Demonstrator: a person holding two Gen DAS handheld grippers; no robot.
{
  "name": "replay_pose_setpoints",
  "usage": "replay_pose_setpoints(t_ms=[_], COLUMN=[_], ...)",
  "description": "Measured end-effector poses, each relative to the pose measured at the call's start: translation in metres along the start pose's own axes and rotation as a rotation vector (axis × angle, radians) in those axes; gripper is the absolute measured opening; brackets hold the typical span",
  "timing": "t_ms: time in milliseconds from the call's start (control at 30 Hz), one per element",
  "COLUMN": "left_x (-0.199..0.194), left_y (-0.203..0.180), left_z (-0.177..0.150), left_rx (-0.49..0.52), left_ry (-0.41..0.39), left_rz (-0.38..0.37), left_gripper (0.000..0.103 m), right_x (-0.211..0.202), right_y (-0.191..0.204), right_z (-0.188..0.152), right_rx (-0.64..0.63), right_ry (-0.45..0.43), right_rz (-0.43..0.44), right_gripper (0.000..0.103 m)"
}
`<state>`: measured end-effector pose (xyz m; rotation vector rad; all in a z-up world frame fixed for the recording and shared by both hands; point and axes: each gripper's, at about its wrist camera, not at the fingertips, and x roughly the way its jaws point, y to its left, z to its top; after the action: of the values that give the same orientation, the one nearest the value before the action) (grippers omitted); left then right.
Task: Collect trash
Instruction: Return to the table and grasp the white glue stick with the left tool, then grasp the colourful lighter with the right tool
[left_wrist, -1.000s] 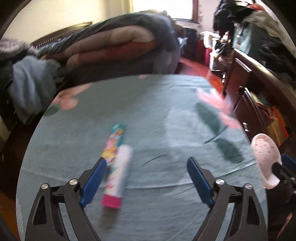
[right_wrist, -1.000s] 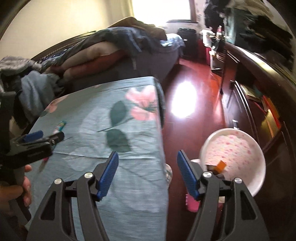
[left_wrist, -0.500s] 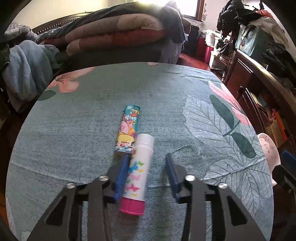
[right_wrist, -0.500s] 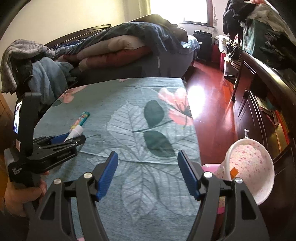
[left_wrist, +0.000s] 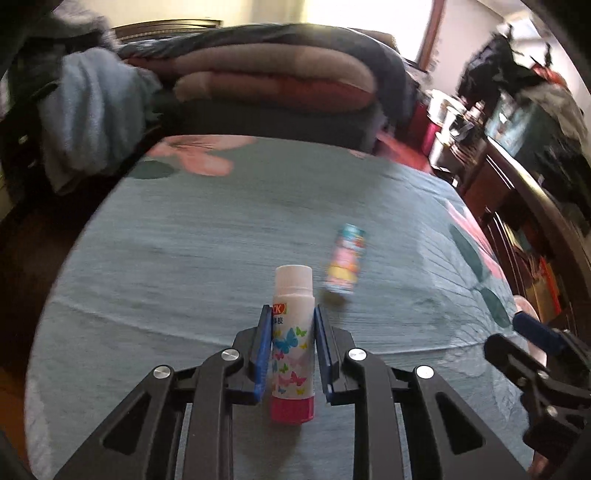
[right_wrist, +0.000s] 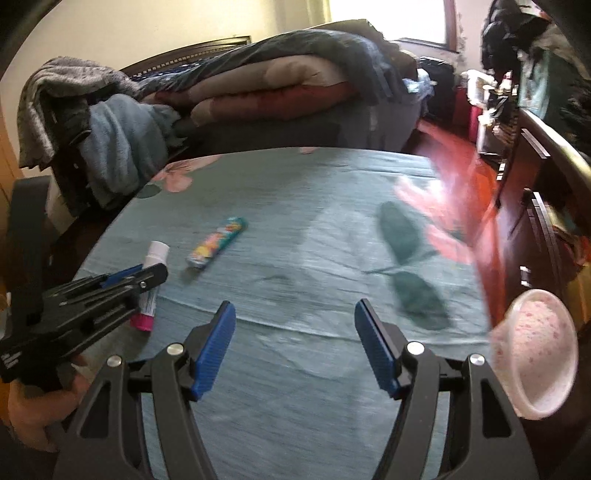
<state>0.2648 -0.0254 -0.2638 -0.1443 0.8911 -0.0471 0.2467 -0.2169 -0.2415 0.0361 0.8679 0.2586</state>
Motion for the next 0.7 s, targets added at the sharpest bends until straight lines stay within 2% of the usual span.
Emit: replay_pose_setpoints(t_ms=[100,200,500,600,700], left_x=[-0.009,-0.016,-0.021,-0.023,-0.026], left_y=[0.029,0.052,0.093,0.097,0.099], left_z=[0.0,0.0,0.001,0.003,0.005], left_rx=[-0.039,-0.075,-0.144,-0.149,-0.149], left_ry=[-0.016,-0.03,-0.052,-0.06,-0.076], left_rz=[0.033,0.064,0.056,0.04,0.025], left_gripper=[0.023,0.023,0.023,0.023,0.023], right_x=[0.024,0.05,0.11,0.119,0.121], right_y=[0.023,0.044,0.087,0.093,0.093], right_z=[0.009,0.021,0.048,0.049,0.052], right_rx=[0.003,-0.01,-0.027,-0.047,-0.047], right_ry=[0.018,0.036,0.082,0.084,0.074], right_rz=[0.034,0.012,-0.048,-0.084,-0.091], right_gripper=[0.07,0.071,0.069,0.062,0.045])
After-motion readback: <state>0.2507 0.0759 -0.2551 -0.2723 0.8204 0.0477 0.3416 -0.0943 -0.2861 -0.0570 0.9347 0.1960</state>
